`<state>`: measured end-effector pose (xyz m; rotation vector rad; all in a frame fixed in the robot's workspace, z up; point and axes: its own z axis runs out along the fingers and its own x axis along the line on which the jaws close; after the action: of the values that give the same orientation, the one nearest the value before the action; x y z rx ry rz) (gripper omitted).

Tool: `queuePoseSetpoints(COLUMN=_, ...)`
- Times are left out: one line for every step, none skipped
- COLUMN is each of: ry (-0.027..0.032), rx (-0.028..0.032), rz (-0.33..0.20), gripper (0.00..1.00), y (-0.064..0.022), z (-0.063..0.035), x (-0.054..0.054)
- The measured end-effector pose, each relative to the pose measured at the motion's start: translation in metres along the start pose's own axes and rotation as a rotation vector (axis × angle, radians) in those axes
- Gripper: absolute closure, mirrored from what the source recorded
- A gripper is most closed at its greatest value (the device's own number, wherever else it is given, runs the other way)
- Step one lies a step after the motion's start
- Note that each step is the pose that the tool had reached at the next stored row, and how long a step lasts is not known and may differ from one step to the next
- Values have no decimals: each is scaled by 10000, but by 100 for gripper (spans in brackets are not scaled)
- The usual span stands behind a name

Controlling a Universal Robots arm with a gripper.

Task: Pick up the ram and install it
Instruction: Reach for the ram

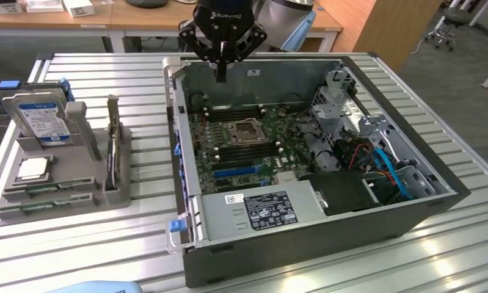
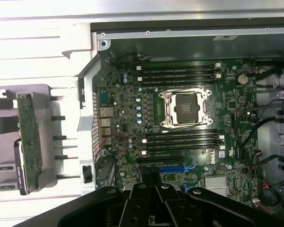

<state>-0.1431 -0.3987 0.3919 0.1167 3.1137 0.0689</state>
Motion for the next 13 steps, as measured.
queuePoseSetpoints(ry=0, rx=0, rz=0, gripper=90, y=-1, z=1, x=14)
queuePoseSetpoints(ry=0, rx=0, rz=0, gripper=90, y=-1, z=1, x=28)
queuePoseSetpoints(ry=-1, rx=0, rz=0, gripper=90, y=-2, z=1, x=43)
queuePoseSetpoints(ry=-1, rx=0, rz=0, gripper=90, y=-2, z=2, x=56)
queuePoseSetpoints(ry=0, rx=0, rz=-1, gripper=90, y=-2, z=2, x=70)
queuePoseSetpoints(ry=0, rx=0, rz=-1, gripper=90, y=-1, z=3, x=84)
queuePoseSetpoints(ry=0, rx=0, rz=-1, gripper=90, y=0, z=3, x=98)
queuePoseSetpoints(ry=-1, rx=-1, rz=-1, gripper=90, y=0, z=4, x=111)
queuePoseSetpoints(ry=-1, rx=0, rz=-1, gripper=90, y=2, z=4, x=126)
queuePoseSetpoints(ry=0, rx=1, rz=0, gripper=90, y=4, z=4, x=141)
queuePoseSetpoints(ry=0, rx=0, rz=0, gripper=90, y=6, z=4, x=155)
queuePoseSetpoints(ry=0, rx=1, rz=0, gripper=90, y=7, z=4, x=168)
queuePoseSetpoints(ry=0, rx=1, rz=0, gripper=90, y=7, z=4, x=180)
